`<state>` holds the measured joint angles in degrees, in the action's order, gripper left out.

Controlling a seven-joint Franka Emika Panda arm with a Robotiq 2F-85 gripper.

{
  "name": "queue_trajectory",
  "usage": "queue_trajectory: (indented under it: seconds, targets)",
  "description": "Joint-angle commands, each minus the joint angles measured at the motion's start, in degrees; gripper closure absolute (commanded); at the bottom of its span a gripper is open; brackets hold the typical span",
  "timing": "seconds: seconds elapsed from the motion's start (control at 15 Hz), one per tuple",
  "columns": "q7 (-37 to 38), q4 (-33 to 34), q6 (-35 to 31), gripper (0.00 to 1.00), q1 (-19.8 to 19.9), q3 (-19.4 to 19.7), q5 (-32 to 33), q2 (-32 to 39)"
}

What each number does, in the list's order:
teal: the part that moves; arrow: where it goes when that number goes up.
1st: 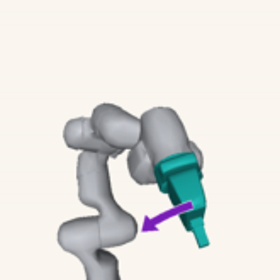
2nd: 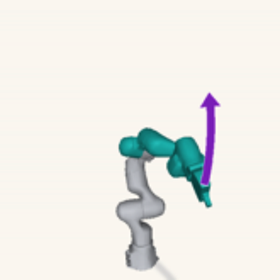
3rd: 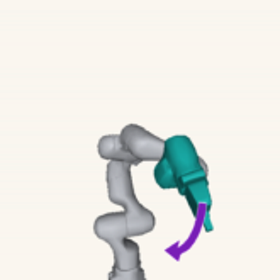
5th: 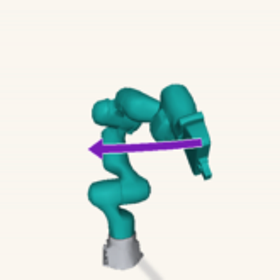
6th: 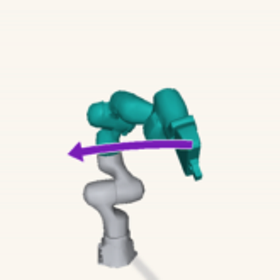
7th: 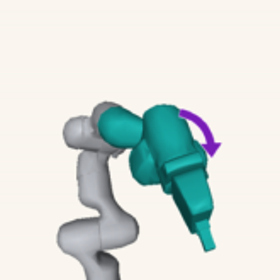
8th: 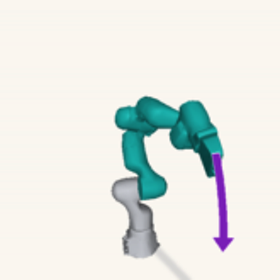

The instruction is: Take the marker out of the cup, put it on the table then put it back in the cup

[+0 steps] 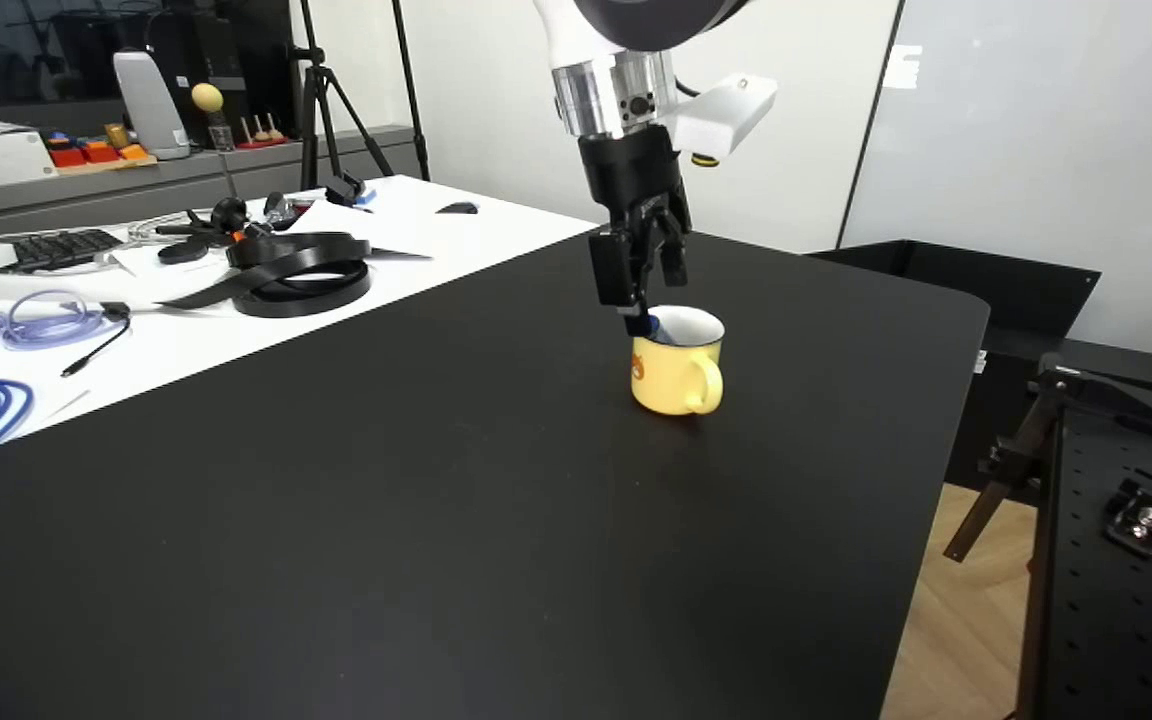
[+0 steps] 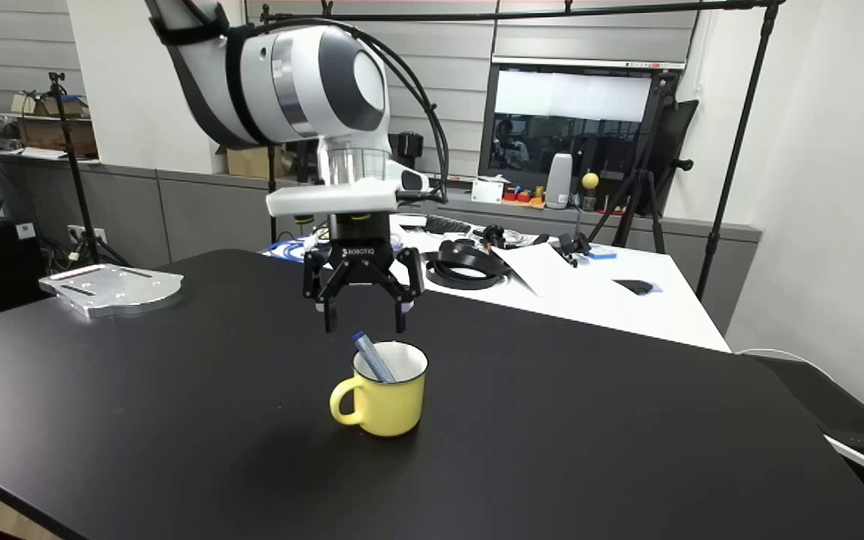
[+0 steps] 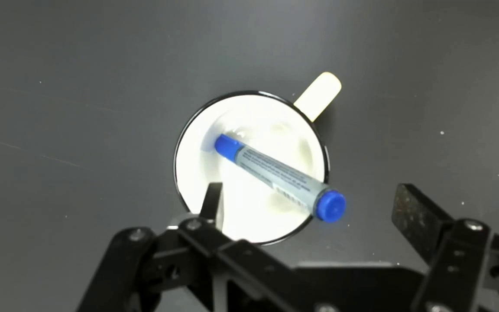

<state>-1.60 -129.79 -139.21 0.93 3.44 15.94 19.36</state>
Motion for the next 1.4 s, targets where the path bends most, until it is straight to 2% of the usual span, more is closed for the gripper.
queue_trajectory:
  seconds: [0.0, 0.13, 0.2, 0.33, 0.6, 0.87, 0.93, 1.0, 1.07, 1.33]
  targets:
    - [-0.31, -0.37, 2.42, 0.00, -0.49, 1.08, 2.00, -1.10]
    - [-0.17, -0.41, 2.94, 0.03, -0.50, 1.45, 3.27, -0.96]
    - [-0.27, -0.34, 2.97, 0.26, -0.35, 1.44, 3.29, -0.76]
    - [0.12, -0.16, 2.78, 0.31, -0.50, 1.65, 4.02, -0.34]
    - [-0.06, 0.31, 2.95, 0.62, -1.01, 1.44, 5.58, 0.49]
    - [-0.52, 0.45, 3.02, 0.88, -1.71, 1.16, 7.14, 0.90]
    - [-0.62, 0.32, 3.08, 0.65, -1.92, 1.06, 7.16, 0.78]
    - [-1.09, 0.16, 3.23, 0.49, -2.03, 0.91, 7.17, 0.56]
    - [-1.20, -0.06, 3.23, 0.49, -2.28, 0.90, 7.61, 0.25]
    - [-1.58, -0.31, 3.27, 0.23, -2.75, 0.98, 9.01, -0.36]
